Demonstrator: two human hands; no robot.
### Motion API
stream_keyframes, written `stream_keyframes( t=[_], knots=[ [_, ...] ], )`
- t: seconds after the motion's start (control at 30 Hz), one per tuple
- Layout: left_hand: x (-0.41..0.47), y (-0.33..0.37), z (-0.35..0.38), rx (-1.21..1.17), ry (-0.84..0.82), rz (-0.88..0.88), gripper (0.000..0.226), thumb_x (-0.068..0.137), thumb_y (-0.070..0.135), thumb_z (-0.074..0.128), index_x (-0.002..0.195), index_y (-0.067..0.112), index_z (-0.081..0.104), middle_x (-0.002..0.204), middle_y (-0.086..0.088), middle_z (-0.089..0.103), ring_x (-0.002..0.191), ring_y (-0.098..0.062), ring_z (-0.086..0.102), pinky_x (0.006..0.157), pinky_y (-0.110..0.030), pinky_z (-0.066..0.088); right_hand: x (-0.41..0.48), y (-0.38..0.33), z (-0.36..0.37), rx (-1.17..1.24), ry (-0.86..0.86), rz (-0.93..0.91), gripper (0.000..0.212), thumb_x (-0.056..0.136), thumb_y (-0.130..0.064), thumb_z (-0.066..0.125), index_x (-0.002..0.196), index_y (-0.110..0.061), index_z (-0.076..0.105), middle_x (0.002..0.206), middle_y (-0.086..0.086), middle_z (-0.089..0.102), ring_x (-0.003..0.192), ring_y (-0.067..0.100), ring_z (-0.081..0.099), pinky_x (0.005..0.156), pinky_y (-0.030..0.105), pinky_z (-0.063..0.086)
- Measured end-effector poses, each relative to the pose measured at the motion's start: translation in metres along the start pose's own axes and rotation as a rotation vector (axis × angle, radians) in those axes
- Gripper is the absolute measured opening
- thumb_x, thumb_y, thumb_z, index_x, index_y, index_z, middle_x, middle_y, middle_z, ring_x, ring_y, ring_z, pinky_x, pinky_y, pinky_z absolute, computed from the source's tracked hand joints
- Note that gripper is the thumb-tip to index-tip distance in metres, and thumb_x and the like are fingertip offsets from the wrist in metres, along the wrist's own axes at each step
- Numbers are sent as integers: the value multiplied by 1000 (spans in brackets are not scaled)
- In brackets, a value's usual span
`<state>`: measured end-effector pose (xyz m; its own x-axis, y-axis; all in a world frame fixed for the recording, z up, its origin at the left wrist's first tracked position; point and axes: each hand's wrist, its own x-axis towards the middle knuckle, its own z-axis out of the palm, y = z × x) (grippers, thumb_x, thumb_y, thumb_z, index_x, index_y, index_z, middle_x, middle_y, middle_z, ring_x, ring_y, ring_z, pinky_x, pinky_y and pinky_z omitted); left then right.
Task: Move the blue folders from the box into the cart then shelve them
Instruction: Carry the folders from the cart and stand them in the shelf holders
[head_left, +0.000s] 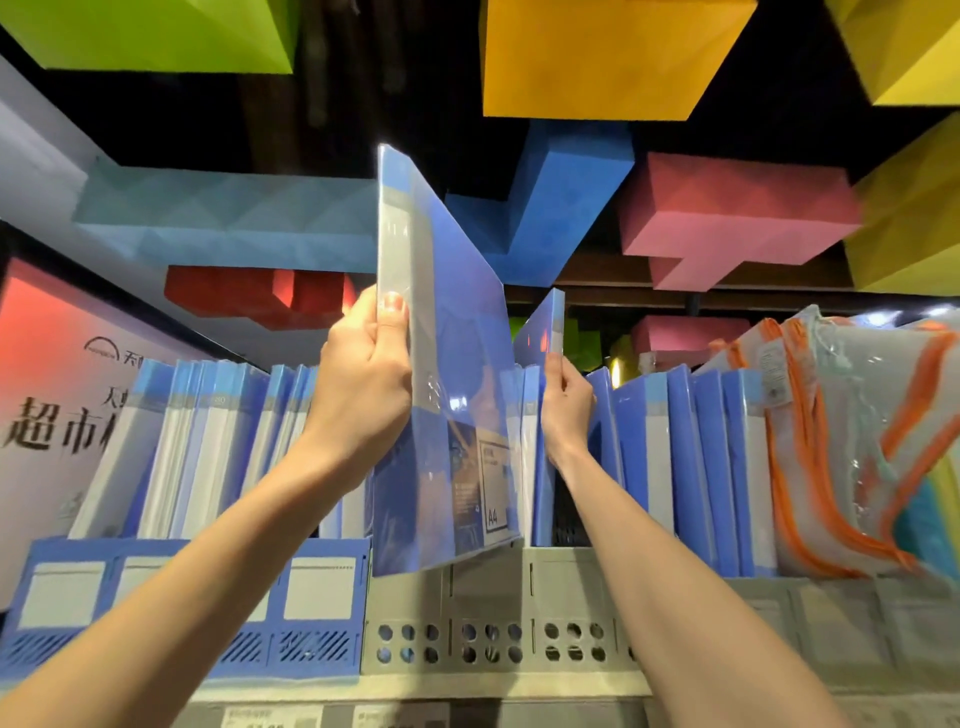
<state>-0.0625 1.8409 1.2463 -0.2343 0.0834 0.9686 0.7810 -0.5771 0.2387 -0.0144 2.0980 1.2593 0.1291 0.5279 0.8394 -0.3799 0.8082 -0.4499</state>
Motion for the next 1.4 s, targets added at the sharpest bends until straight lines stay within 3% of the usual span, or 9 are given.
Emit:
stream_keyframes(
  t=[0.07, 0.17, 0.5, 0.7, 0.87, 1.0, 1.1, 1.27, 1.4],
  knots=[
    [2, -1, -1, 0, 3, 8, 38, 108, 38, 32, 105, 15, 62, 97, -8, 71, 94, -32, 67, 84, -60, 53, -2, 3, 0, 12, 4, 16, 41, 104, -43, 44, 82, -15, 65, 70, 13, 56, 65, 11, 52, 61, 28, 42],
    [3, -2, -1, 5, 13, 6, 37, 109, 35, 33, 101, 13, 62, 96, -9, 71, 92, -32, 67, 84, -58, 53, -10, 7, -5, 43, -62, 66, 30, 104, -38, 46, 87, -27, 69, 75, -8, 68, 69, -3, 63, 67, 18, 50],
    [-2, 3, -7, 2, -25, 7, 35, 111, 31, 31, 110, 12, 61, 101, -5, 70, 96, -24, 67, 84, -48, 55, -30, 11, -25, 112, -317, 269, 28, 102, -34, 50, 116, -18, 69, 106, 5, 74, 96, 21, 71, 91, 42, 56],
    [-6, 2, -11, 3, 3, 9, 33, 111, 31, 32, 103, 16, 60, 98, -5, 70, 93, -25, 67, 83, -48, 54, -45, 6, -38, -62, -435, 364, 30, 102, -26, 52, 126, -11, 61, 110, 5, 69, 91, 16, 66, 74, 30, 52],
    [-7, 8, -8, -23, -11, 0, 31, 111, 28, 31, 107, 15, 59, 97, 0, 69, 86, -10, 65, 71, -24, 52, -43, -17, -53, -150, -470, 407, 29, 95, -18, 64, 122, -8, 64, 112, 5, 71, 104, 25, 68, 90, 40, 58],
    [-11, 13, -6, -69, -2, -9, 35, 110, 33, 31, 110, 15, 61, 99, -8, 70, 93, -27, 68, 82, -52, 58, -40, -44, -60, -333, -185, 130, 33, 88, -25, 70, 119, -14, 69, 112, 1, 70, 109, 19, 65, 96, 37, 53],
    [-15, 25, 0, -100, 10, 9, 41, 107, 38, 31, 108, 10, 61, 99, -20, 67, 93, -40, 64, 79, -59, 55, -47, -77, -65, -153, -308, 84, 33, 91, -33, 68, 120, -19, 69, 107, -5, 71, 105, 15, 68, 95, 40, 56],
    [-23, 57, 22, -189, 11, 34, 34, 111, 19, 30, 101, -4, 52, 86, -25, 51, 69, -8, 52, 56, -11, 49, -70, -129, -79, -83, -558, 36, 60, 84, -58, 63, 134, -26, 58, 126, -1, 67, 116, 12, 64, 90, 36, 58],
    [-26, 78, 50, -261, -13, 66, 30, 111, 17, 31, 105, -2, 53, 83, -2, 54, 64, 2, 59, 59, -13, 48, -71, -159, -105, -85, -535, -8, 64, 80, -63, 64, 135, -31, 57, 131, 1, 64, 122, 13, 60, 90, 39, 59]
  ],
)
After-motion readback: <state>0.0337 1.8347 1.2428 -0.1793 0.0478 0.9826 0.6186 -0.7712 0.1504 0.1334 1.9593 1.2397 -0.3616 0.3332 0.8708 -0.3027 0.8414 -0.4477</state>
